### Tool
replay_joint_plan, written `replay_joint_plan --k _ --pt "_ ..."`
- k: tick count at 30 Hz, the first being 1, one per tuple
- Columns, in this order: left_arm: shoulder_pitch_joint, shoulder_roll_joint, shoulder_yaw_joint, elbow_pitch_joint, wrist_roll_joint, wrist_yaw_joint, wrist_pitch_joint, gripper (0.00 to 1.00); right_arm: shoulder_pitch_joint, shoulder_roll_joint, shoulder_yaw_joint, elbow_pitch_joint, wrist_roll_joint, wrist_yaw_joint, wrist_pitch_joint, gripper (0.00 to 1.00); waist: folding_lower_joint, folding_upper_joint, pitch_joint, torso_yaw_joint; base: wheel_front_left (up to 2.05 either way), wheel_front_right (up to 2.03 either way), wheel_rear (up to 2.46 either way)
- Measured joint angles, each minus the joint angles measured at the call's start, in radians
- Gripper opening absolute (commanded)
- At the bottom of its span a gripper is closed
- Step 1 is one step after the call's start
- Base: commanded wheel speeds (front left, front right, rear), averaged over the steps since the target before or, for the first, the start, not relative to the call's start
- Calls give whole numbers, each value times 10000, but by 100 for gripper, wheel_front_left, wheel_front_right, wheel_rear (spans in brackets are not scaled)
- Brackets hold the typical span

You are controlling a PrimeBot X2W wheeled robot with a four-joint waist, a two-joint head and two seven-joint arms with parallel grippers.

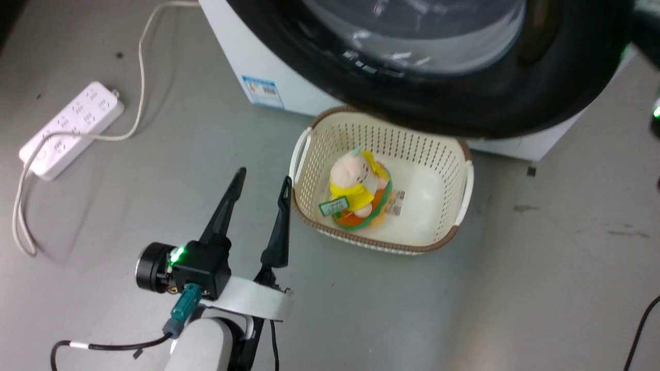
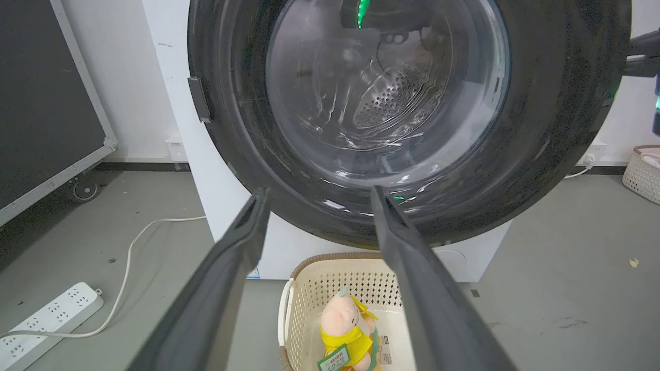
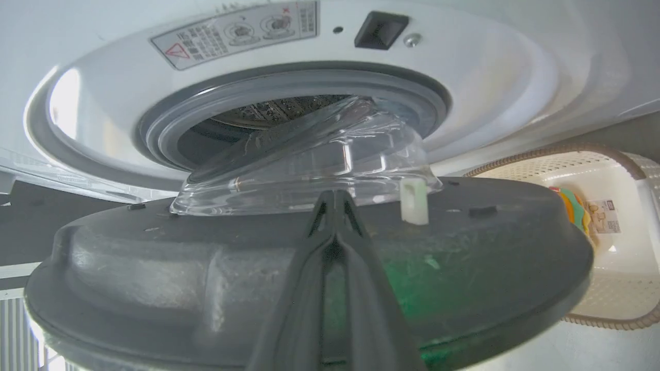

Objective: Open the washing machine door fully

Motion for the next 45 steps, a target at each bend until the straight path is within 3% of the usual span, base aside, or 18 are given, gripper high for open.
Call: replay_joint_plan --k 6,21,27,34,40,45 --pt "423 -2 17 140 -4 -46 0 100 1030 639 153 -251 27 0 483 0 -1 0 -779 -181 0 0 0" --pt "1369 -2 15 477 -77 -209 0 100 4499 2592 700 -3062 612 4 2652 0 -2 0 -2159 -367 0 0 0" --pt "1569 -4 -115 587 -136 -232 0 100 5730 2836 1095 -4080 1045 4 3264 0 -1 0 -2410 -247 0 0 0" --pt "1792 -10 -418 673 -163 -307 0 100 6873 2842 3229 -5093 3007 2 3429 0 0 0 -2604 96 0 0 0" --pt "1946 -10 -500 757 -180 -313 0 100 7528 2897 5026 -5866 4240 2 2602 0 0 0 -2715 350 0 0 0" --pt "1949 -10 -441 786 -180 -313 0 100 7688 2911 5668 -6057 4479 2 1801 0 0 0 -2794 424 0 0 0"
